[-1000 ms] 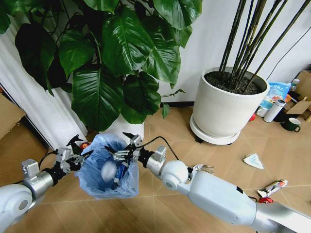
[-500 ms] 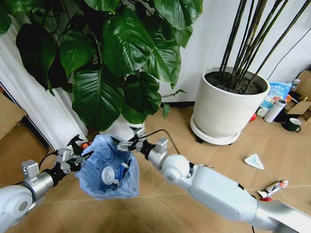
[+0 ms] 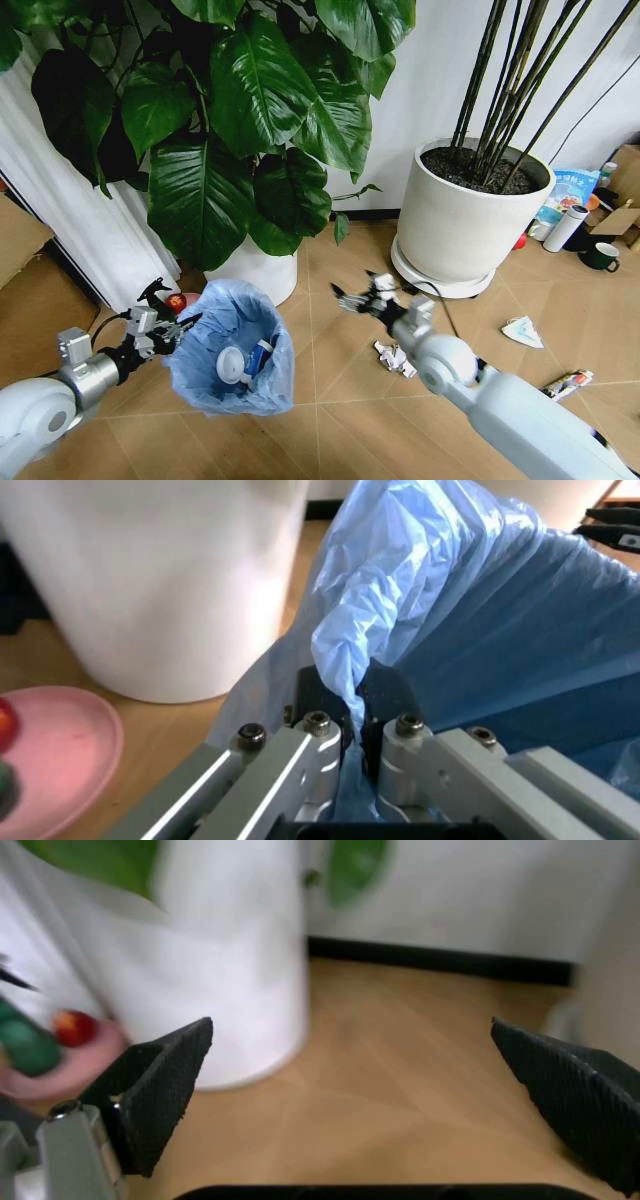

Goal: Pick up the trash bin and place the garbage on the floor into it.

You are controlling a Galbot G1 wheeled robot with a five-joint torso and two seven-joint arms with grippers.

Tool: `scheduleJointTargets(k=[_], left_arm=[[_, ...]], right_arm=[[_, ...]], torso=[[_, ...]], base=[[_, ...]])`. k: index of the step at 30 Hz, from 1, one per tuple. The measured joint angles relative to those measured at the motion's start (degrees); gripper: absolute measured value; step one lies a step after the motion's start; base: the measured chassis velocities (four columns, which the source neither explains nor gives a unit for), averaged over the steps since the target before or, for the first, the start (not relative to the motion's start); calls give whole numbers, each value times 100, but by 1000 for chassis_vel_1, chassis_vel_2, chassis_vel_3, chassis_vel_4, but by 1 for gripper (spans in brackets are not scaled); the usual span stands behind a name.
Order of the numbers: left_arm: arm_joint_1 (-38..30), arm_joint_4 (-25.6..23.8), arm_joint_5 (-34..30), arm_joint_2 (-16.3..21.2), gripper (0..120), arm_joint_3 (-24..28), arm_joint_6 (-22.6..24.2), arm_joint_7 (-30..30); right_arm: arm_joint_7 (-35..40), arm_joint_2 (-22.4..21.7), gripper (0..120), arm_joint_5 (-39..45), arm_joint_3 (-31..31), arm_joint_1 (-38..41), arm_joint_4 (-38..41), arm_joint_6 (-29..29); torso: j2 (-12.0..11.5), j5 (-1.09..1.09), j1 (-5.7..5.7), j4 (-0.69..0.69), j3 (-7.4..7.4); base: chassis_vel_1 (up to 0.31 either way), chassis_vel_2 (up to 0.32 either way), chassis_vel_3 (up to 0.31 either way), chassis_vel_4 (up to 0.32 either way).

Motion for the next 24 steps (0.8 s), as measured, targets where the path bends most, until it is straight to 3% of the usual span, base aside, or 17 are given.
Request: scheduleJointTargets(k=[14,24], left_arm=[[-765,223,24,-159,0,731,-9,22],[-978,299,-5,-184,0,793,-9,4]], right_arm=[[96,360,100,-840,1574,-1610,-576,-42],[259,837,100,-617,1705,-1626,-1471,-105]], torso=[[0,2,0,0,0],[0,-1,0,0,0]], base=[[0,0,0,0],[0,0,0,0]])
